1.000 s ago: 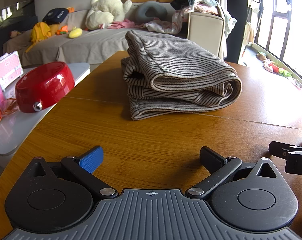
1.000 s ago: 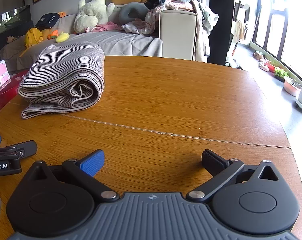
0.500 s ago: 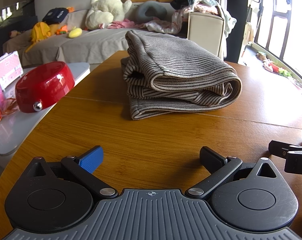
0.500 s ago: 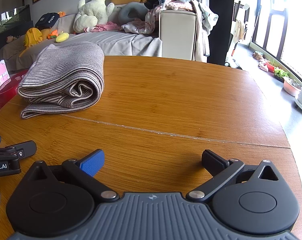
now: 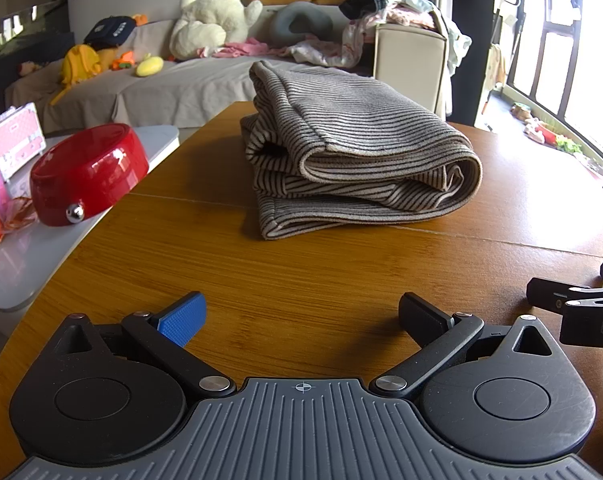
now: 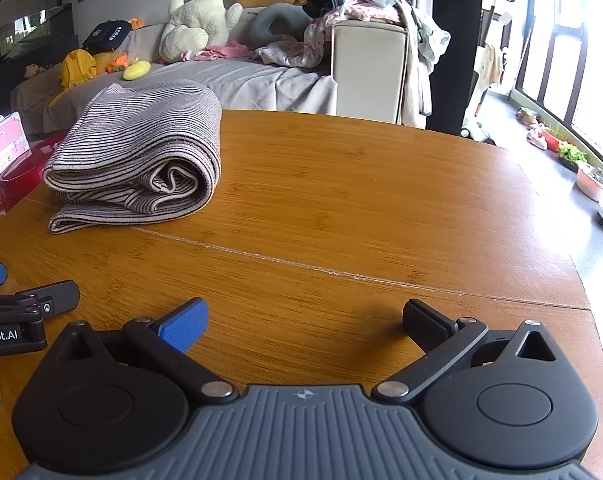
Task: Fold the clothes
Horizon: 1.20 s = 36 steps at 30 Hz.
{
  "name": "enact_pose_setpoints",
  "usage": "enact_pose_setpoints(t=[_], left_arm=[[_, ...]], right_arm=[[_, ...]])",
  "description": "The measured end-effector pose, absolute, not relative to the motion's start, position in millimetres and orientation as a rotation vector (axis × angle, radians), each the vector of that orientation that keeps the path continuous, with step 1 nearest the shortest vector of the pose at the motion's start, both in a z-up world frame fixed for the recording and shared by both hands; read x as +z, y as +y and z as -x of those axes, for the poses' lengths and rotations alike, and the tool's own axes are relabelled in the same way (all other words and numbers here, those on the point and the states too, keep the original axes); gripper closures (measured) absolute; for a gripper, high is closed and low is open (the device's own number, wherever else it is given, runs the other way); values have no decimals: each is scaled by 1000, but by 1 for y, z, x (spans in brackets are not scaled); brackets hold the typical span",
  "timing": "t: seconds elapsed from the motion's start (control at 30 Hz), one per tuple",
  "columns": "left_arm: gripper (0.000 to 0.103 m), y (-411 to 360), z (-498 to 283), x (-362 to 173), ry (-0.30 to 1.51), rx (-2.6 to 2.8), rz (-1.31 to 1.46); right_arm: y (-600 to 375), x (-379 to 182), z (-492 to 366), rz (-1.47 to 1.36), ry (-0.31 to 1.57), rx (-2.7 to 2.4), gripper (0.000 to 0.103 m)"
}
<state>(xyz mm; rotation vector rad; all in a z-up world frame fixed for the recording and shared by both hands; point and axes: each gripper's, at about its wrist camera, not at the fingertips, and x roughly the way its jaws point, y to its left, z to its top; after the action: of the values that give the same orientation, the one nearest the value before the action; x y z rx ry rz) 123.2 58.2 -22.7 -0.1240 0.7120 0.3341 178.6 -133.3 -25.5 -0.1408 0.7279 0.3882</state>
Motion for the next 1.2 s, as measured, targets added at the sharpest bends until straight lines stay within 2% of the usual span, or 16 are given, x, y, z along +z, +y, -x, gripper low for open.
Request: enact_pose_setpoints(t=[1.2], left_arm=[[0,58,-123,-23,712,334,125]], right_arm=[[-134,-25,-178,135,726,375,0]])
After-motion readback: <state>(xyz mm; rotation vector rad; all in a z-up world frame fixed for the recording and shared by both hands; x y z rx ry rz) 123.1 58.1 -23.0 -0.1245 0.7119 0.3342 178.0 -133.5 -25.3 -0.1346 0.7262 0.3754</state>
